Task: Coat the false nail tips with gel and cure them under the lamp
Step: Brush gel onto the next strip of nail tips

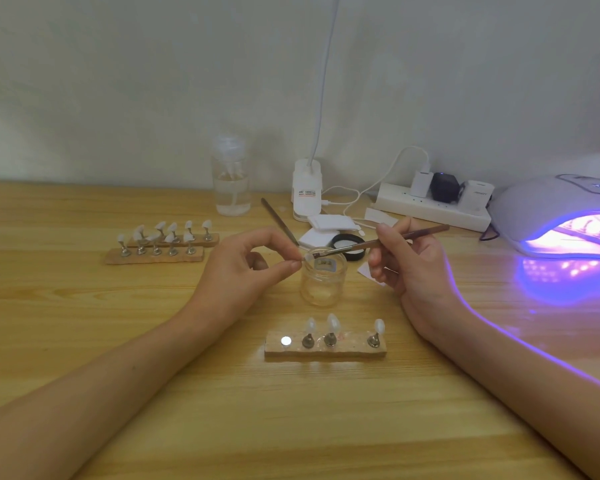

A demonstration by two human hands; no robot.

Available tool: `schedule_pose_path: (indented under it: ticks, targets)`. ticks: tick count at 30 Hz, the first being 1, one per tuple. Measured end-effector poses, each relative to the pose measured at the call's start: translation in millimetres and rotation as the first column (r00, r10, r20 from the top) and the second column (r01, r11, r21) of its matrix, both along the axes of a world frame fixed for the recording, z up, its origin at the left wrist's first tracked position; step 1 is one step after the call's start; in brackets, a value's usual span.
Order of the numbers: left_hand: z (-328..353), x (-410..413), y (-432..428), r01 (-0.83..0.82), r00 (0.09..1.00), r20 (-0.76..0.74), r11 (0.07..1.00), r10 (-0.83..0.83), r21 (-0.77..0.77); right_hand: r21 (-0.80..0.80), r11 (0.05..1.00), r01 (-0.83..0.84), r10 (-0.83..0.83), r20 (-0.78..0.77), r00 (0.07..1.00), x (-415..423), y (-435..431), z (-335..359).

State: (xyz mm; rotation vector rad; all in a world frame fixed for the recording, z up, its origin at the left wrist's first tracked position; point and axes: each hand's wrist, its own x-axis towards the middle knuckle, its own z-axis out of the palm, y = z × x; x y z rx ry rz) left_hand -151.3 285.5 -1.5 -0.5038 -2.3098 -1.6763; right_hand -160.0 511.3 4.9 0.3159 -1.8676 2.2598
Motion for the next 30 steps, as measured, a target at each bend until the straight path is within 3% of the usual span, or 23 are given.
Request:
schedule_pose_path:
  ticks: [19,30]
  targets:
    - [-1.3,-0.3,0.3,0.008,1.0,0.003,0.999,-0.008,0.036,-0.019,1.0,-0.01,0.009,-0.024,1.0,0.9,-0.4,1.1]
    - [-1.7,-0.6,-0.9,-0.003,1.0,0.002,1.0,0.003,0.002,0.061,0.998,-0.006,0.008,-0.022,1.0,1.7,-1.7,0.9]
